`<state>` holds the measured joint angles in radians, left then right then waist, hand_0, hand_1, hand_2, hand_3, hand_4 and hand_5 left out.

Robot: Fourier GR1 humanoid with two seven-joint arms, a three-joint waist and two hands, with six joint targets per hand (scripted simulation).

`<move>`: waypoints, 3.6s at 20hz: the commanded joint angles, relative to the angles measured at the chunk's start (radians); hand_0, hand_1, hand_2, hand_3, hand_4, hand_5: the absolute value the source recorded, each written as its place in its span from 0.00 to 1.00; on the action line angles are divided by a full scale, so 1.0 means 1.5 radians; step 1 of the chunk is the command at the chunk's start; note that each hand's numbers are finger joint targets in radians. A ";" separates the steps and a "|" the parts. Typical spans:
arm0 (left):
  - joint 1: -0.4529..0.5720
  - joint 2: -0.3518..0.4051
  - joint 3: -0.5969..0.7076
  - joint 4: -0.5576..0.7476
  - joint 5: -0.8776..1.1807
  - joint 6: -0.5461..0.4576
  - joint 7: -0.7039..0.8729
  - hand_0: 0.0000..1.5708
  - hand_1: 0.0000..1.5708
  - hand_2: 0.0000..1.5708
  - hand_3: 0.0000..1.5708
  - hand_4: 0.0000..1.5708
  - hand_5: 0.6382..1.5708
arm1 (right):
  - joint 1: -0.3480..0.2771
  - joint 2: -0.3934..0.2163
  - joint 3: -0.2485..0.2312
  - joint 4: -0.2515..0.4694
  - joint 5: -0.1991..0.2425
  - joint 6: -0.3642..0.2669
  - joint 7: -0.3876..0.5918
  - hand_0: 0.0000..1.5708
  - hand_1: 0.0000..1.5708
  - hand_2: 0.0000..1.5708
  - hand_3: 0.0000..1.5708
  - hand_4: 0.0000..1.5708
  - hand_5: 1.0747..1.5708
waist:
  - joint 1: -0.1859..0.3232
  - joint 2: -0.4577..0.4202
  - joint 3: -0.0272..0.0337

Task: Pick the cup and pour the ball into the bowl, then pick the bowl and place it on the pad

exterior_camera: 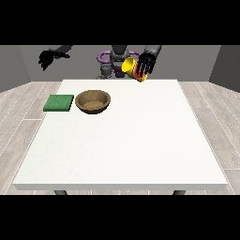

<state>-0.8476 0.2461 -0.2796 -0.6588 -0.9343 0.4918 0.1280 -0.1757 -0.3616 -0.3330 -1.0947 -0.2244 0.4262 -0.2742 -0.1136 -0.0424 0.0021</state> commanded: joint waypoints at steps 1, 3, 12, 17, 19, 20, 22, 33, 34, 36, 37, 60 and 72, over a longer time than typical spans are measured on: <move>-0.057 -0.005 -0.079 0.016 -0.126 -0.027 0.085 0.99 0.99 1.00 1.00 0.97 0.71 | 0.002 -0.013 -0.008 0.028 -0.002 0.014 -0.005 0.00 0.00 0.00 0.00 0.00 1.00 | -0.006 -0.021 0.0006; -0.061 -0.040 -0.123 0.029 -0.181 -0.041 0.124 0.96 0.96 1.00 1.00 0.90 0.79 | -0.005 -0.020 -0.011 0.031 -0.004 0.021 -0.012 0.00 0.00 0.00 0.00 0.00 1.00 | -0.012 -0.018 0.0003; -0.122 -0.115 -0.312 0.085 -0.397 -0.195 0.184 0.98 0.98 1.00 1.00 0.99 0.56 | -0.047 -0.022 -0.006 0.056 -0.009 0.031 -0.001 0.00 0.00 0.00 0.00 0.00 1.00 | -0.021 -0.004 0.0003; -0.105 -0.120 -0.371 0.097 -0.460 -0.263 0.158 0.93 0.93 1.00 1.00 0.94 0.62 | -0.021 -0.026 -0.009 0.061 -0.008 0.033 0.005 0.00 0.00 0.00 0.00 0.00 1.00 | -0.017 -0.042 -0.0011; -0.139 -0.130 -0.366 0.100 -0.483 -0.286 0.174 0.92 0.92 1.00 1.00 0.97 0.54 | -0.033 -0.027 -0.008 0.058 -0.006 0.037 -0.014 0.00 0.00 0.00 0.00 0.00 1.00 | -0.023 -0.008 -0.0011; -0.141 -0.137 -0.370 0.082 -0.490 -0.291 0.156 0.92 0.92 1.00 1.00 0.97 0.53 | -0.039 -0.024 -0.009 0.065 0.002 0.018 -0.016 0.00 0.00 0.00 0.00 0.00 1.00 | -0.001 -0.014 -0.0011; -0.124 -0.142 -0.358 0.065 -0.492 -0.303 0.127 0.92 0.92 1.00 1.00 0.97 0.53 | -0.045 -0.034 -0.023 0.070 -0.011 0.012 0.006 0.00 0.00 0.00 0.00 0.00 1.00 | 0.014 -0.023 -0.0013; 0.003 -0.147 0.005 -0.096 -0.129 -0.050 0.165 0.75 0.75 0.92 0.81 0.93 0.57 | -0.019 -0.011 -0.049 0.069 -0.033 -0.034 0.034 0.00 0.00 0.00 0.00 0.07 0.99 | 0.109 -0.007 -0.0088; 0.017 -0.162 0.027 -0.122 -0.080 -0.036 0.143 0.65 0.65 0.80 0.60 0.89 0.71 | -0.022 -0.006 -0.037 0.068 -0.020 -0.041 0.038 0.00 0.00 0.00 0.00 0.14 0.99 | 0.120 0.003 -0.0099; 0.052 -0.163 0.079 -0.164 0.036 0.004 0.122 0.36 0.36 0.00 0.00 0.57 0.93 | -0.049 -0.005 -0.034 0.057 -0.025 -0.039 0.039 0.00 0.00 0.00 0.00 0.23 0.99 | 0.104 0.051 -0.0163; 0.075 -0.163 0.093 -0.178 0.090 0.015 0.105 0.00 0.00 0.00 0.00 0.40 1.00 | -0.054 0.010 -0.027 0.050 -0.023 -0.044 0.031 0.00 0.00 0.00 0.00 0.22 0.99 | 0.094 0.077 -0.0190; 0.286 -0.107 0.136 -0.446 0.558 -0.254 -0.177 0.00 0.00 0.00 0.00 0.00 0.99 | -0.185 0.070 -0.042 0.251 0.003 -0.199 -0.069 0.00 0.00 0.00 0.00 0.16 0.99 | 0.187 0.133 -0.0010; 0.293 -0.079 0.171 -0.471 0.548 -0.272 -0.241 0.00 0.00 0.00 0.00 0.00 0.99 | -0.281 0.087 -0.029 0.372 0.004 -0.214 -0.147 0.00 0.00 0.00 0.00 0.09 0.99 | 0.179 0.196 -0.0011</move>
<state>-0.4220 0.1169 -0.0446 -1.3637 -0.1104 0.0879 -0.1986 -0.5584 -0.2326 -0.3758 -0.5801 -0.2048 0.1045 -0.5049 0.1717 0.2511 0.0005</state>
